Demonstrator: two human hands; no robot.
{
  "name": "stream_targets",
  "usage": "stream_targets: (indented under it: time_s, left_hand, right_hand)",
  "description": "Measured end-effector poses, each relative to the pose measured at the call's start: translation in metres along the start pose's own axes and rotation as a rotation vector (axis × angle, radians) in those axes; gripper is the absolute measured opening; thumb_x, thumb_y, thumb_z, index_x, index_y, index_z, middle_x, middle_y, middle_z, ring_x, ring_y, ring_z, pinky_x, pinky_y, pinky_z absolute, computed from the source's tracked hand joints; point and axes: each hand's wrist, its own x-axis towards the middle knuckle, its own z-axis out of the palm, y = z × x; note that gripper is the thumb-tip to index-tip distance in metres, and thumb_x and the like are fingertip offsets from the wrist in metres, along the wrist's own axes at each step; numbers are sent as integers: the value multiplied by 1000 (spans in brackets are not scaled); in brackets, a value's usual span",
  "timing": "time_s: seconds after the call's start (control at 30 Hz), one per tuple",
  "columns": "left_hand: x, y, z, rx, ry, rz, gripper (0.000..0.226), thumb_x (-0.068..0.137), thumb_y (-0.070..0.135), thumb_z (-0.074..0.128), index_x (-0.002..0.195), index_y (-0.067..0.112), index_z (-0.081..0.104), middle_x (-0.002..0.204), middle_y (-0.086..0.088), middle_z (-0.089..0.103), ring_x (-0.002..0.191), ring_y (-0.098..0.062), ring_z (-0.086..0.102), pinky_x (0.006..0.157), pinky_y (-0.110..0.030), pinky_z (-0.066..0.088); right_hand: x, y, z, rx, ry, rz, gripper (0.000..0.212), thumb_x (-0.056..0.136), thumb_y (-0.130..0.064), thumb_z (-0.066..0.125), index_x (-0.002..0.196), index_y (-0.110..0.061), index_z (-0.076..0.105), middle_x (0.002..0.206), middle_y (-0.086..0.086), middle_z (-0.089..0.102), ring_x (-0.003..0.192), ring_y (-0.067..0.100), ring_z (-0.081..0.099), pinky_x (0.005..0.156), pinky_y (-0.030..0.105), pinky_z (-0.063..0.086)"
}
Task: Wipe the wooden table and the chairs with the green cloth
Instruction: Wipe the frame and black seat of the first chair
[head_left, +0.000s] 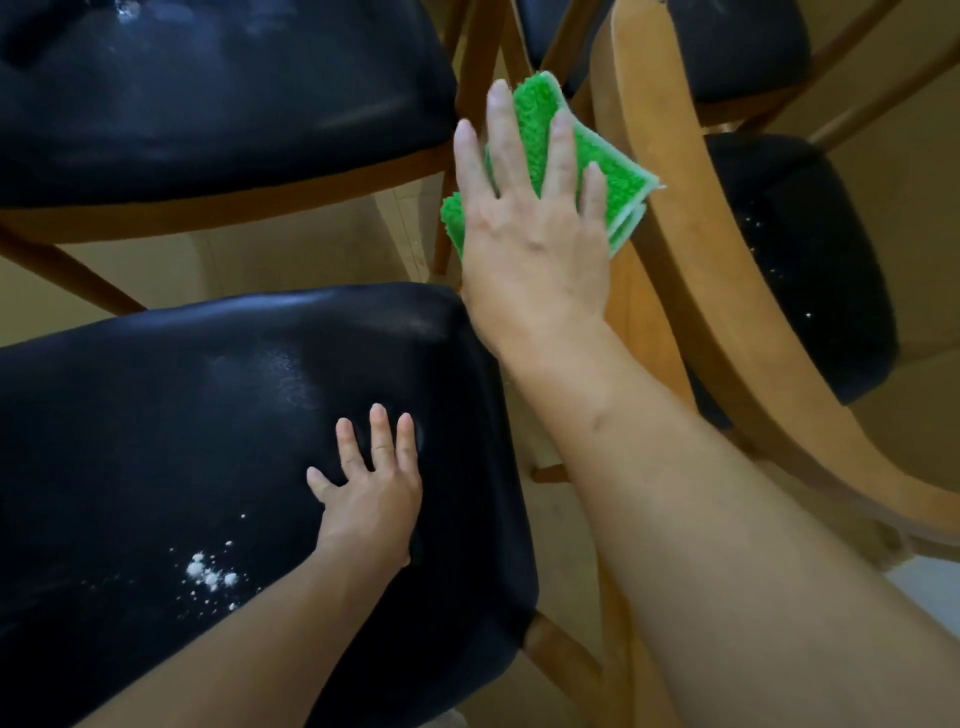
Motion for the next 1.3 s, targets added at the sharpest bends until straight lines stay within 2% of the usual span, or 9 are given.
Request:
stream_targets:
  time_s: [0.13,0.3,0.4,0.57,0.63,0.83,0.97,1.17,1.3]
  left_hand:
    - [1,1,-3,-22,-28,-12,137,75,32,81,128,7,-42,130,-21,-47,137,-54,-19,106,-69,21]
    - [-1,2,-3,1,-11,-9,138,73,35,82,129,4,-40,132,-23,-45,138,-55,-16,105,-68,24]
    - [-1,2,-3,-2,-16,-15,138,73,35,82,128,4,-41,131,-23,-46,138,-56,-17,105,-69,24]
    - [-2,2,-3,18,-14,-15,139,73,35,82,129,3,-41,133,-25,-45,137,-57,-17,105,-69,24]
    - [-2,2,-3,34,-10,-14,138,73,36,82,130,3,-40,135,-25,-44,137,-57,-16,105,-69,24]
    - [-3,4,-6,53,-16,-18,140,71,40,82,130,3,-40,146,-25,-38,138,-56,-16,105,-68,24]
    - [-1,5,-6,30,-28,-27,139,72,38,82,128,4,-41,133,-23,-45,137,-55,-17,106,-68,23]
    - [1,5,-5,17,-42,-35,140,72,37,82,127,5,-43,132,-23,-47,137,-56,-18,106,-69,22]
    - [2,4,-4,6,-44,-31,140,72,35,83,127,4,-42,133,-23,-46,136,-57,-19,105,-69,22]
  right_hand:
    - [-27,0,3,121,22,165,89,93,-22,58,156,-20,-4,164,12,-4,148,42,2,117,55,13]
    - [-82,5,12,106,31,161,91,87,-19,66,157,-15,8,163,13,10,147,41,13,114,57,22]
    - [-89,7,16,123,61,152,87,85,-19,62,156,-13,13,162,14,17,146,41,19,112,57,25]
    - [-40,15,2,187,9,147,97,91,-28,60,155,-16,-12,164,9,-1,150,35,1,118,51,11]
    - [-14,17,-2,225,-7,163,101,91,-31,62,153,-17,-17,164,7,-4,150,33,-1,120,49,9]
    - [-3,14,-1,240,-2,193,99,89,-36,66,156,-16,-4,163,8,5,149,33,9,116,49,21]
    - [-4,15,-3,239,-6,179,99,88,-35,66,156,-15,-4,163,7,5,149,33,8,116,49,21]
    - [-24,11,-2,225,-26,204,101,87,-32,65,156,-13,-6,164,10,-3,149,35,2,118,51,14]
    - [-72,6,10,162,55,191,96,83,-25,71,156,-8,11,162,15,14,147,37,16,114,54,22]
